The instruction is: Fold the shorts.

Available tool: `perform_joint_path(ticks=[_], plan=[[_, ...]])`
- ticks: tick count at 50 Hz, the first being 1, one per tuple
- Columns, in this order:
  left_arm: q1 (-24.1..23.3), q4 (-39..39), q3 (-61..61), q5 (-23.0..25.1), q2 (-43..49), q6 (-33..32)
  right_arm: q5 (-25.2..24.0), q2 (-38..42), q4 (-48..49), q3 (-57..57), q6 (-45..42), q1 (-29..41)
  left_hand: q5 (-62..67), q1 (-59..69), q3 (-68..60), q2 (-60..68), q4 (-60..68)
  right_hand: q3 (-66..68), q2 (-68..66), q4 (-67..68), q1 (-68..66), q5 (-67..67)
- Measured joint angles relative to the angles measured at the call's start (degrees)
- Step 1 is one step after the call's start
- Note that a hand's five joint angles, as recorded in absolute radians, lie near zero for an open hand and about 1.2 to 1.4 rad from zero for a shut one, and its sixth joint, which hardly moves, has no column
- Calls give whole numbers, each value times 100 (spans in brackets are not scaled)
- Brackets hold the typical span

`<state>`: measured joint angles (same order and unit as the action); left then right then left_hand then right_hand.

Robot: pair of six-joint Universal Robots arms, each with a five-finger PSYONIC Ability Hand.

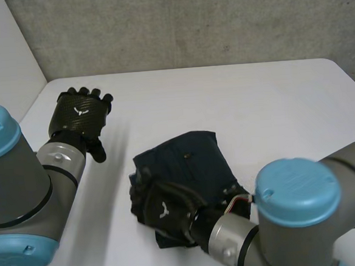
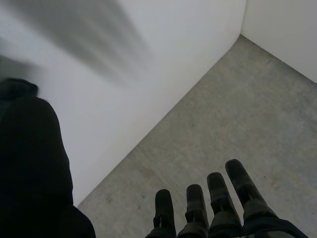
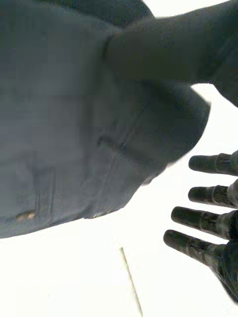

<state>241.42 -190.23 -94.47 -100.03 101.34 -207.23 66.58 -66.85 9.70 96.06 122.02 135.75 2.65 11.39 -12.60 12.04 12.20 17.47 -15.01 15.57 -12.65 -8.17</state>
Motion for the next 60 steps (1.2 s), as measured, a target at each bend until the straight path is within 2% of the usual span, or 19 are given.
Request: perform_joint_path(ticks=[1,10,12,14,18,25,30,34,40,49,54,59,60], plan=[[-4,-2,46,-3,2,3,-5,-262,29,3,559,-121,0,0,0,0,0,-522,253,-217,103,422],[-267,33,543,-23,58,426,8,-1280,72,-128,3794,-848,0,0,0,0,0,-526,253,-217,103,459],[-305,42,582,-25,64,501,16,-1325,60,-161,4018,-917,0,0,0,0,0,-526,253,-217,103,459],[-482,106,688,-30,120,859,41,-1381,-97,-315,4713,-1218,0,0,0,0,0,-525,253,-217,103,459],[-741,302,748,-41,307,1307,98,-1061,-535,-615,5134,-1546,0,0,0,0,0,-525,253,-217,103,459],[-1224,891,842,-77,1018,1934,334,111,-1598,-1390,5143,-1712,0,1,0,0,0,-525,253,-217,103,459],[-1429,1259,918,-150,1581,2179,517,829,-1998,-1791,4956,-1698,0,0,0,0,0,-525,253,-217,103,459],[-1478,1406,946,-335,1865,2215,621,1092,-2062,-1901,4769,-1688,0,0,0,0,0,-526,253,-217,103,459],[-1476,1535,964,-858,2158,2154,741,1302,-2015,-1872,4299,-1688,0,-7,12,-45,-1,-649,254,-217,280,459],[-1454,1598,1012,-1011,1979,1815,753,1031,-1690,-1669,4100,-1699,0,-123,12,-151,0,-666,254,-217,325,515],[-1467,1608,1192,-975,1347,1679,832,466,-1415,-1605,4181,-1704,-1,-123,12,-151,0,-666,254,-217,325,536],[-1395,1617,1475,-950,458,1639,1284,-217,-1257,-1709,4410,-1730,-1,-123,12,-151,-1,-666,254,-217,325,536],[-1316,1626,1567,-939,188,1634,1510,-437,-1244,-1784,4489,-1746,-1,-123,12,-151,-1,-666,254,-217,325,536]])
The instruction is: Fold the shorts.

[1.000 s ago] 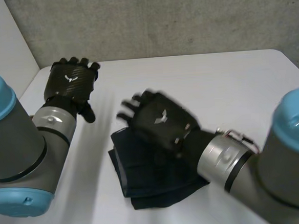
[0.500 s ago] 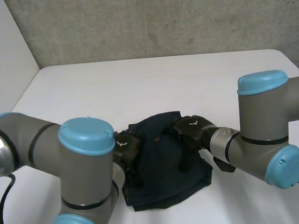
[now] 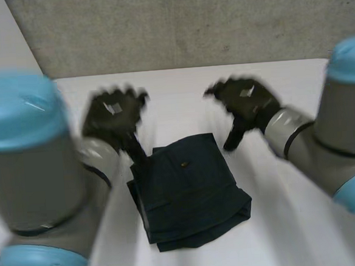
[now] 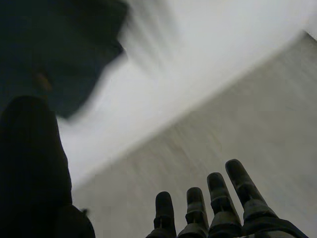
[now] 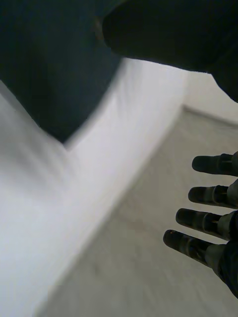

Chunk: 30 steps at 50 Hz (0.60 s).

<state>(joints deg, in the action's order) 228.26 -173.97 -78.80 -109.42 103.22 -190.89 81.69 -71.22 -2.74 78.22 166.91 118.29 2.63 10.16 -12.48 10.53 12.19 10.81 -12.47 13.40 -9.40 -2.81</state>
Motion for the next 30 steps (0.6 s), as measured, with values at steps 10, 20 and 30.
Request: perform_joint_path(ticks=[10,20,30], plan=[[1479,1021,683,809,-1167,78,1463,-1121,-565,-590,255,-516,0,0,0,0,0,0,0,0,0,0],[1974,1720,999,1445,-1184,557,1259,-1317,-945,-677,324,-790,0,0,0,0,0,0,0,0,0,0],[1921,1673,944,1421,-1135,607,1191,-1330,-918,-609,306,-777,0,0,0,0,0,0,0,0,0,0]])
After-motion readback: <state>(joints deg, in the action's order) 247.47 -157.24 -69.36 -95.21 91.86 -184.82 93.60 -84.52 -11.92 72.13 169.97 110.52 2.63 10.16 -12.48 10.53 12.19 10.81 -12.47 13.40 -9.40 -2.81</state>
